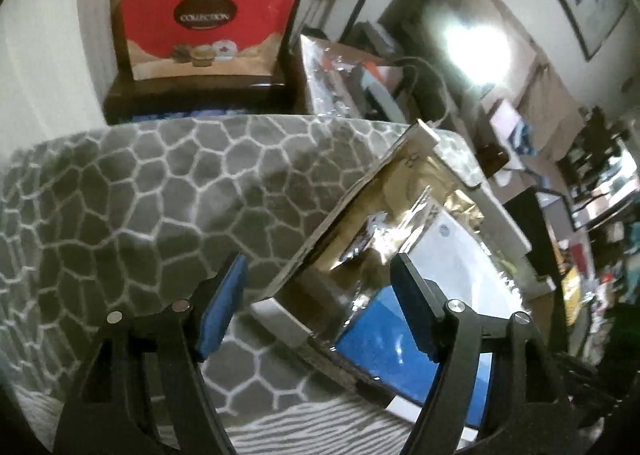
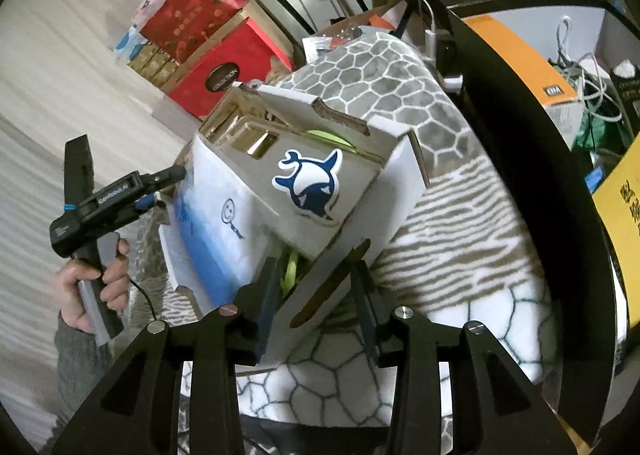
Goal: Organize objects
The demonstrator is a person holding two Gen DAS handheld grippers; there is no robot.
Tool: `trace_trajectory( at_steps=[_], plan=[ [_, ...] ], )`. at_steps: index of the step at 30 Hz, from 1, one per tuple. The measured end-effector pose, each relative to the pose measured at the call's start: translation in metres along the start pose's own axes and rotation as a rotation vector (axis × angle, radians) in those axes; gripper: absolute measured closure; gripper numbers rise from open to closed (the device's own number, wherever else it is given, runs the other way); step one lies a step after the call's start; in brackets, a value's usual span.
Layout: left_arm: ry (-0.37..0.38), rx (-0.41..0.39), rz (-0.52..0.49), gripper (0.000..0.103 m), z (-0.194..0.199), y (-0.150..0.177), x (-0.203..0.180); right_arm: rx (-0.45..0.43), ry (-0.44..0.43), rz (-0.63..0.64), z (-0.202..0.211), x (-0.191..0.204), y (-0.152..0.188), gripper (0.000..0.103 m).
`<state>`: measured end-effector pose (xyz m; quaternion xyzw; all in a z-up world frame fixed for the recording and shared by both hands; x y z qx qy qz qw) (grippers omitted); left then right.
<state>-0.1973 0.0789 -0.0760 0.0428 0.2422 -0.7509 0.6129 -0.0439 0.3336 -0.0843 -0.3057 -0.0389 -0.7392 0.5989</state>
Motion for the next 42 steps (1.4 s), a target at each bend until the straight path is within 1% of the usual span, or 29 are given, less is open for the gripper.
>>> trace_trajectory(
  at_steps=[1,2,4,5,7,9,11,13,15,19,25,32,42],
  plan=[
    [-0.003,-0.003,0.004,0.042,0.0,0.0,0.0,0.001,0.012,0.011,-0.001,0.002,-0.002,0.067],
    [-0.026,-0.007,0.0,0.046,0.0,0.001,0.0,0.005,0.033,0.022,-0.002,0.004,-0.005,0.067],
    [-0.054,-0.004,-0.009,0.06,0.003,0.003,0.003,0.003,0.073,0.049,-0.004,0.007,-0.009,0.067],
    [-0.059,0.001,-0.012,0.063,0.004,0.005,0.004,0.001,0.098,0.062,-0.004,0.008,-0.011,0.067],
    [-0.037,0.013,-0.008,0.067,0.007,0.008,0.006,-0.006,0.139,0.074,-0.006,0.009,-0.016,0.067],
    [-0.029,0.018,0.004,0.068,0.011,0.012,0.007,-0.009,0.166,0.079,-0.007,0.008,-0.023,0.067],
    [-0.038,0.022,0.011,0.068,0.017,0.019,0.005,-0.007,0.184,0.088,-0.01,0.007,-0.032,0.067],
    [-0.04,0.014,0.009,0.068,0.023,0.023,0.006,-0.011,0.189,0.099,-0.013,0.008,-0.041,0.067],
    [-0.042,-0.003,0.022,0.068,0.034,0.032,0.008,-0.015,0.17,0.113,-0.014,0.01,-0.05,0.067],
    [-0.066,0.001,0.055,0.068,0.051,0.049,0.019,-0.006,0.105,0.137,-0.02,0.019,-0.064,0.067],
    [-0.083,0.007,0.072,0.069,0.067,0.082,0.029,0.03,0.091,0.178,-0.046,0.035,-0.075,0.067],
    [-0.068,0.023,0.098,0.069,0.066,0.111,0.033,0.016,0.09,0.192,-0.059,0.046,-0.082,0.067],
    [-0.058,0.012,0.132,0.069,0.068,0.122,0.041,0.01,0.092,0.212,-0.072,0.06,-0.09,0.067]
  ],
)
Point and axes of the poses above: each gripper's, at about its wrist camera, not at the fingertips, and z roughly against the way its jaws point, x to its left, y to its underside, the point moved 3 cm from there along -z, roughly the way its jaws point, and after that the axes turned 8 degrees about x, right-handed, at the moved point
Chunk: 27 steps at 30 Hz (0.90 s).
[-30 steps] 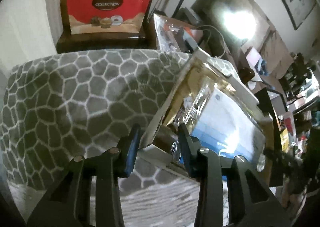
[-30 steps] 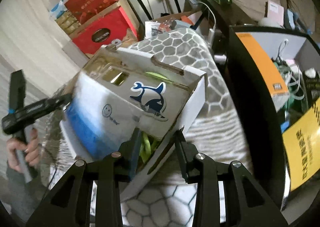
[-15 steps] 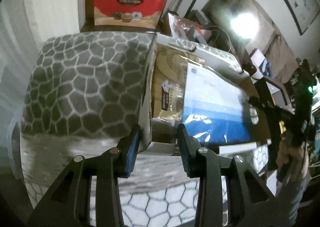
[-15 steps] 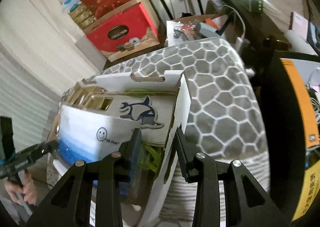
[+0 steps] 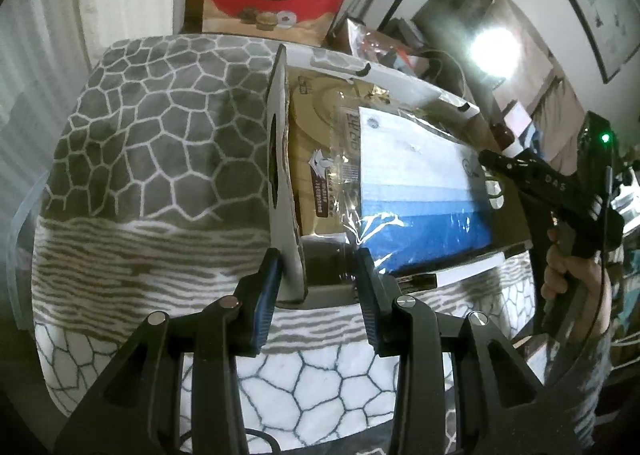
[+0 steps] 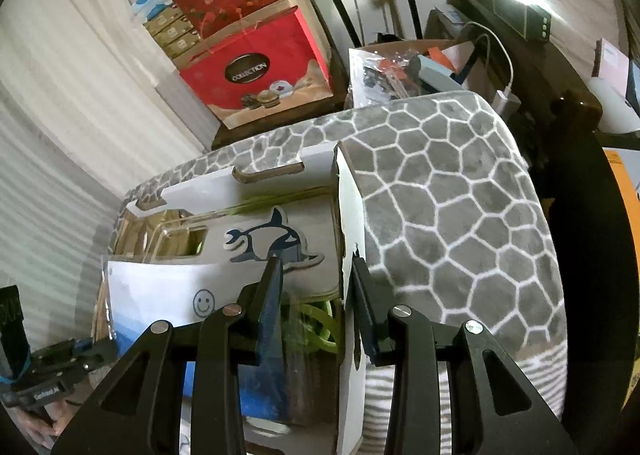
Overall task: Organize objects
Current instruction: 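Lower the box onto the blanket and open both tools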
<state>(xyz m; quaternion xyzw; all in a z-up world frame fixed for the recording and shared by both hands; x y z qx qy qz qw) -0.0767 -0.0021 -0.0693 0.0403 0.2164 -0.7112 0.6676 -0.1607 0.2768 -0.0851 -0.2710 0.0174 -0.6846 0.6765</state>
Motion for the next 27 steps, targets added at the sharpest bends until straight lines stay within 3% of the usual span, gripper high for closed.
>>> trace_trajectory(
  at_steps=[17,19,21,22,23,27],
  plan=[
    [0.014,-0.002,0.022,0.069,0.001,-0.002,0.009,-0.007,-0.003,0.009,0.002,0.002,0.006,0.066],
    [0.025,-0.007,0.036,0.059,0.005,-0.002,0.011,-0.009,-0.007,0.008,0.006,0.002,0.008,0.065],
    [0.015,-0.038,0.043,0.046,0.013,-0.001,0.012,-0.02,0.033,0.02,0.012,0.002,0.011,0.053],
    [0.006,-0.06,0.041,0.043,0.019,0.0,0.012,-0.028,0.058,0.029,0.017,0.003,0.013,0.043],
    [-0.005,-0.083,0.034,0.043,0.025,0.001,0.011,-0.038,0.08,0.04,0.021,0.004,0.015,0.04],
    [-0.037,-0.168,-0.005,0.031,0.049,0.007,0.0,-0.08,0.156,0.074,0.043,0.01,0.028,0.037]
  ],
)
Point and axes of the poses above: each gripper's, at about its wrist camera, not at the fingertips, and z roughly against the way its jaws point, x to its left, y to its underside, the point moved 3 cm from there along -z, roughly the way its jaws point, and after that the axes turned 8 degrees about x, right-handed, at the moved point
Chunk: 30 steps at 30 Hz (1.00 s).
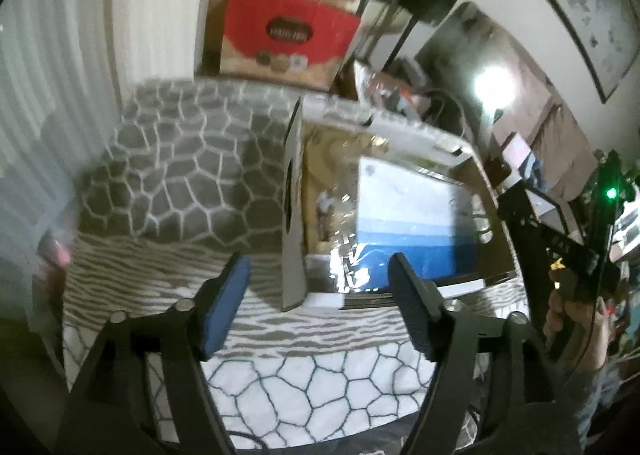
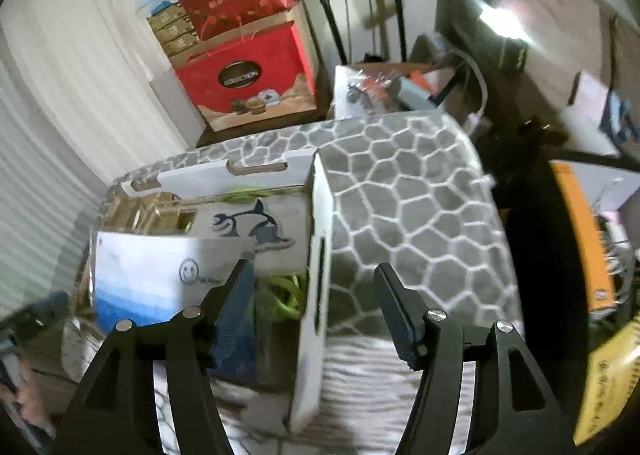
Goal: Organize objects
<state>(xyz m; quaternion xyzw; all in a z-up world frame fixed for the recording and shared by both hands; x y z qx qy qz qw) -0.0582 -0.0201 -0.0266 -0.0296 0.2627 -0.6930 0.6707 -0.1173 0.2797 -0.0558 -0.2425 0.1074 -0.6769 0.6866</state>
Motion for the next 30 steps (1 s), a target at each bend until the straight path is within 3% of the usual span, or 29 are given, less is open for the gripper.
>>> trace_trajectory(
  at_steps=[4,7,15,19,25,30],
  plan=[
    [-0.081,-0.104,-0.07,0.016,0.021,0.004,-0.018,-0.073,0.067,0.037,0.03,0.013,0.017,0.022],
    [-0.134,-0.163,-0.119,0.007,0.031,0.009,-0.032,-0.118,0.097,0.063,0.048,0.026,0.03,0.019],
    [-0.157,-0.198,-0.137,0.001,0.038,0.018,-0.045,-0.136,0.061,0.043,0.067,0.045,0.055,0.015],
    [-0.134,-0.213,-0.131,0.0,0.041,0.025,-0.051,-0.156,0.087,0.035,0.073,0.052,0.065,0.0],
    [-0.181,-0.208,-0.137,0.0,0.037,0.033,-0.058,-0.161,0.105,0.02,0.077,0.055,0.077,0.001],
    [-0.168,-0.181,-0.121,0.0,0.03,0.039,-0.057,-0.156,0.104,0.008,0.078,0.056,0.086,0.001]
  ],
)
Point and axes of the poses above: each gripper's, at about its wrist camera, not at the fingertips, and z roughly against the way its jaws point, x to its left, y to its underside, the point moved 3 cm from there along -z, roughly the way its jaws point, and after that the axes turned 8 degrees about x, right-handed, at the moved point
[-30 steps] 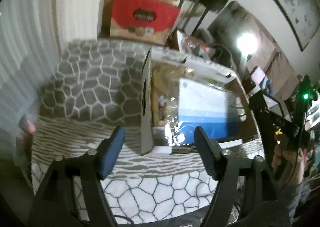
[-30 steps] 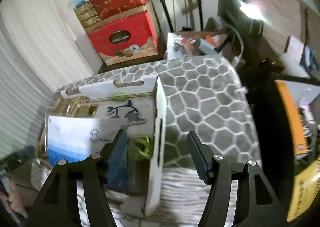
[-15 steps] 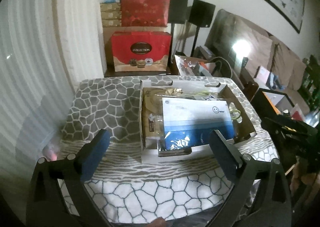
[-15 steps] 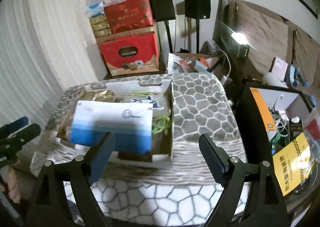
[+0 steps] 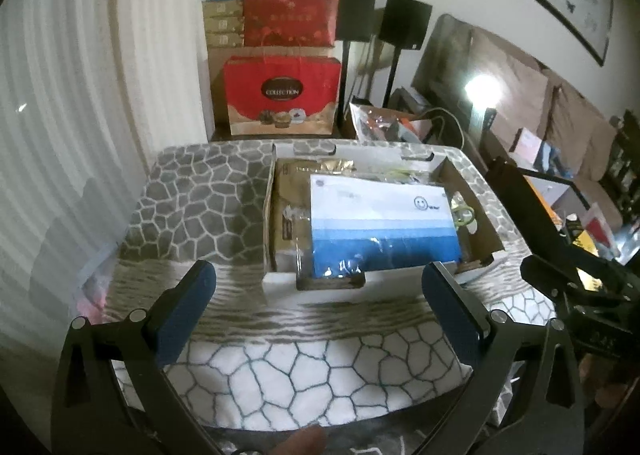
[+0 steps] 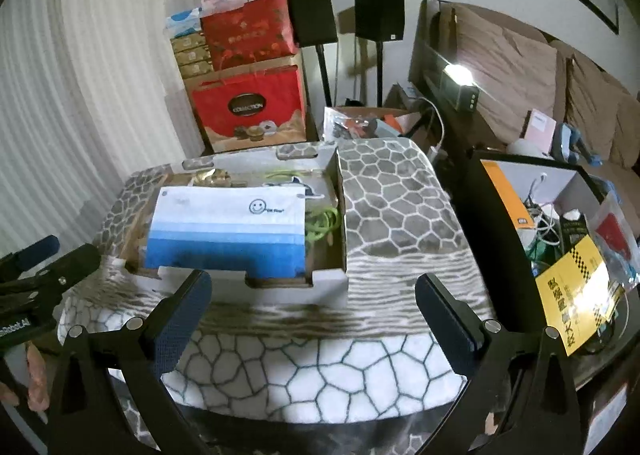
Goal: Organize objects
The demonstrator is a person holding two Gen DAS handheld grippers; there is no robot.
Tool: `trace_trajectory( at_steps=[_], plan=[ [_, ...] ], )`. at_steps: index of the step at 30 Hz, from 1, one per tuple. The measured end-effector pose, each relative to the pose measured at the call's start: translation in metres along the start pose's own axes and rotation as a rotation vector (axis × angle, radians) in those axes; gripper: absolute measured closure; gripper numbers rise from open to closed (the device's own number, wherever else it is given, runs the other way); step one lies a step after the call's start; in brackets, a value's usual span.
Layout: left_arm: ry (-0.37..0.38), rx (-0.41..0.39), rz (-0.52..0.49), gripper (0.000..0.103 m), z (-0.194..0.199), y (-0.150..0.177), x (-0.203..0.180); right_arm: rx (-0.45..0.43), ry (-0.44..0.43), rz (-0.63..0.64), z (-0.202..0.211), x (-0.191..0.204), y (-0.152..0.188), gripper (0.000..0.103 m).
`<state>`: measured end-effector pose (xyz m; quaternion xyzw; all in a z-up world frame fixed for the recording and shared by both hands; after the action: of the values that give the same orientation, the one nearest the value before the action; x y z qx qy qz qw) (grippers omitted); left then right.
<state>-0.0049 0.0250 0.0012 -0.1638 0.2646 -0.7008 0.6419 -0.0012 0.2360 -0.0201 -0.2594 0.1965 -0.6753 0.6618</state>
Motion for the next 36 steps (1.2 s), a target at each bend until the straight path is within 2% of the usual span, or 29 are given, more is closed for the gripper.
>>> trace_trajectory(
  at_steps=[20,25,32,36],
  plan=[
    [-0.015,0.023,0.051,0.0,-0.006,0.012,0.021,0.012,-0.007,0.002,0.0,0.013,0.017,0.001],
    [0.004,0.034,0.052,0.0,-0.013,0.005,0.029,0.025,-0.016,0.018,-0.005,0.011,0.011,0.001],
    [-0.013,0.035,0.05,0.0,-0.019,-0.01,0.036,0.025,0.0,0.01,-0.009,0.001,-0.001,0.001],
    [0.046,0.07,0.034,0.0,-0.032,-0.021,0.033,0.036,-0.005,-0.007,-0.013,-0.006,-0.004,0.001]
  ],
)
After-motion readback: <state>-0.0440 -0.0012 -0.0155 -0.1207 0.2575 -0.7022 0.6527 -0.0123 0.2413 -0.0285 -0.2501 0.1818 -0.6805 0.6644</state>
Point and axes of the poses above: each gripper's, at about its wrist camera, not at the fingertips, and z roughly against the way its jaws point, x to its left, y to its underside, the point moved 3 cm from there along -z, roughly the way its jaws point, and after that the axes turned 8 degrees about x, right-handed, at the moved point
